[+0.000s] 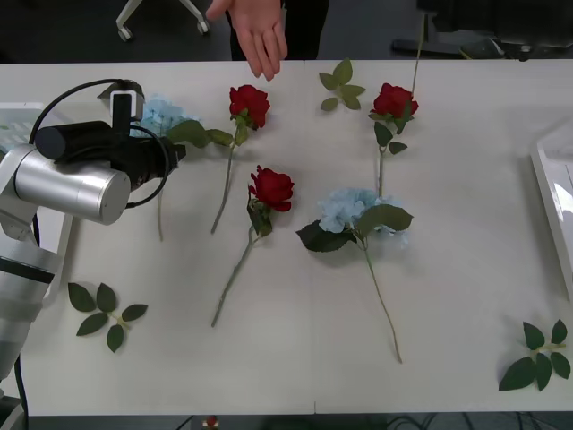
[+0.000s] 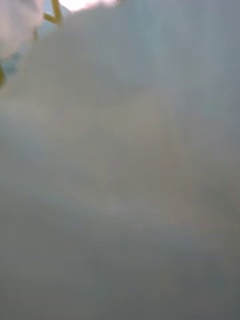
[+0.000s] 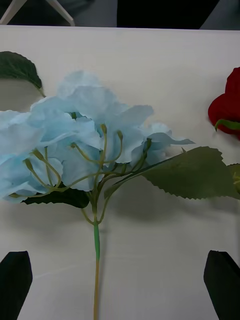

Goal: Place the red flowers into the right box and the blue flowers into the left box. If a person shows an open palm, hand one flower to the person first, then continue sorting.

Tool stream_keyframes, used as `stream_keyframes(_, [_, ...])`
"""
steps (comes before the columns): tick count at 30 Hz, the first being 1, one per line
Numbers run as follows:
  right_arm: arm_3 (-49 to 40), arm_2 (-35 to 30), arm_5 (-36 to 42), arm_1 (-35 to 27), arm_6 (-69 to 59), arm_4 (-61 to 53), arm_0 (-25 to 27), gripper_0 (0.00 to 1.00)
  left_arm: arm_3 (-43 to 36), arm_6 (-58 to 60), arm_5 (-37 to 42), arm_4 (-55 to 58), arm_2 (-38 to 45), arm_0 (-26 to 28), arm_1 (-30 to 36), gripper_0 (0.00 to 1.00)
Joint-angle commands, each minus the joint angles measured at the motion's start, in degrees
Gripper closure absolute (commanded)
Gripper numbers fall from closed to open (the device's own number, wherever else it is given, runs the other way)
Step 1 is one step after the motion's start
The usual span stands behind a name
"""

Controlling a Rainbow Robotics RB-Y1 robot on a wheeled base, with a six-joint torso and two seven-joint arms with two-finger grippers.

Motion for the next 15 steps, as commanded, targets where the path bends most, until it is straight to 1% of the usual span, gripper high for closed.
stream_keyframes(1, [-2.58, -2.94, -0.74, 3.24, 7.55, -4.58, -2.27, 1.00, -1.21, 0.23, 0.03, 0.43, 1.04, -0.15, 0.89, 0.00])
stream_keyframes(6, [-5.49, -3.29, -0.92, 6.85, 13.35, -7.66, -2.45, 1.00, -1.21, 0.23, 0.03, 0.43, 1.04, -0.06, 0.89, 0.00])
stream_keyframes(9, [-5.84, -3.29, -1.53, 10.27, 16.60, -8.01, -3.85, 1.00, -1.21, 0.23, 0.03, 0.51, 1.04, -0.15, 0.89, 0.00])
stream_keyframes(12, [-5.75, -2.94, -3.47, 13.44, 19.59, -8.01, -4.82, 1.00, -1.21, 0.23, 0.03, 0.51, 1.04, -0.15, 0.89, 0.00])
stream_keyframes(15, [-5.75, -0.83, -6.98, 15.28, 23.02, -7.83, -5.79, 1.00, -1.21, 0.23, 0.03, 0.43, 1.04, -0.06, 0.89, 0.00])
